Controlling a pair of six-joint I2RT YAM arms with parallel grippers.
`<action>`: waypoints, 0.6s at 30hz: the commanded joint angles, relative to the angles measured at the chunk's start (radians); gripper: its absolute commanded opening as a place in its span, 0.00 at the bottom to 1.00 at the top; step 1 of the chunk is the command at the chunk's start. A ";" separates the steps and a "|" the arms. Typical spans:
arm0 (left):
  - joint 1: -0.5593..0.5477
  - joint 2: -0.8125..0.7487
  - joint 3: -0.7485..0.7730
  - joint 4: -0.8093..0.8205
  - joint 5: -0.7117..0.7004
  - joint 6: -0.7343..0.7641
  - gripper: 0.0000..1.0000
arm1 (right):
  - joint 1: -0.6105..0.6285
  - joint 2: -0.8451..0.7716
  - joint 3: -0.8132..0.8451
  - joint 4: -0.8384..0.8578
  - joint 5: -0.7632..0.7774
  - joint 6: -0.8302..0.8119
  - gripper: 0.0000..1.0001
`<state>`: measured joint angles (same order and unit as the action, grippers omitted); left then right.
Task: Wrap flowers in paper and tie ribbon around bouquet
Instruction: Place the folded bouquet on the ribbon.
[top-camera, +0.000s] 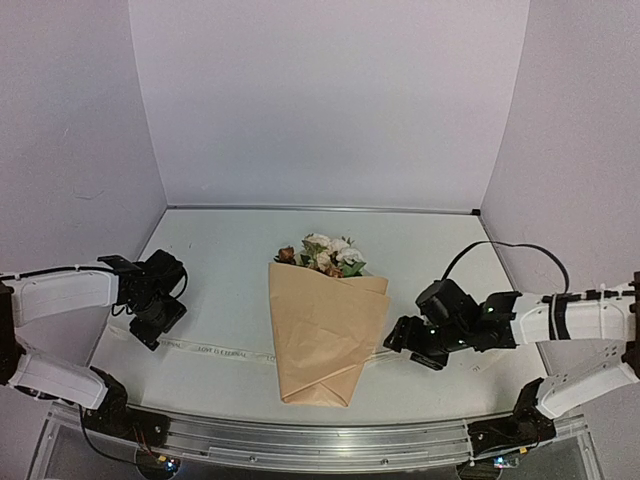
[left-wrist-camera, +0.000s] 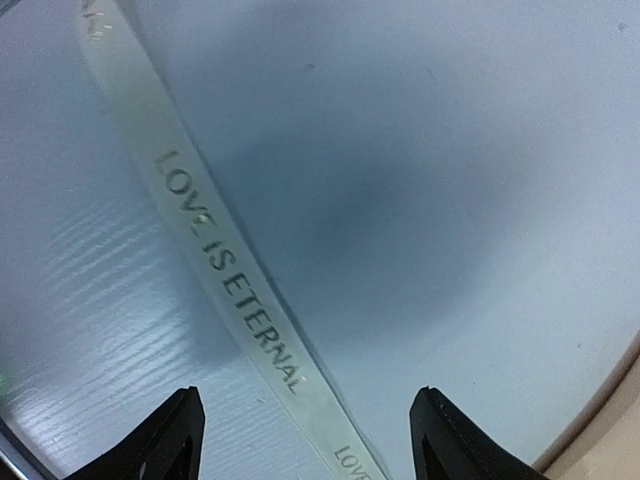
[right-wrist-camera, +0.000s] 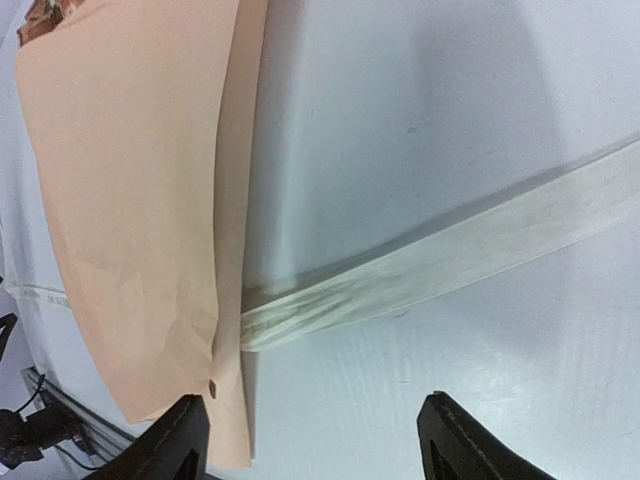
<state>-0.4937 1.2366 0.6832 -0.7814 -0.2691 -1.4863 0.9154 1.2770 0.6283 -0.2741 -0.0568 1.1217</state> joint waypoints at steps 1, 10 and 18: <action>0.093 -0.039 -0.004 -0.132 -0.075 -0.071 0.74 | 0.000 -0.130 0.025 -0.253 0.237 -0.210 0.88; 0.352 -0.003 -0.066 0.068 0.031 0.142 0.68 | -0.097 -0.233 0.040 -0.382 0.250 -0.328 0.98; 0.418 0.152 -0.031 0.091 0.067 0.190 0.53 | -0.255 -0.282 -0.012 -0.379 0.131 -0.299 0.98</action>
<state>-0.0940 1.3293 0.6216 -0.7246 -0.2356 -1.3379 0.7161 1.0229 0.6409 -0.6246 0.1149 0.8174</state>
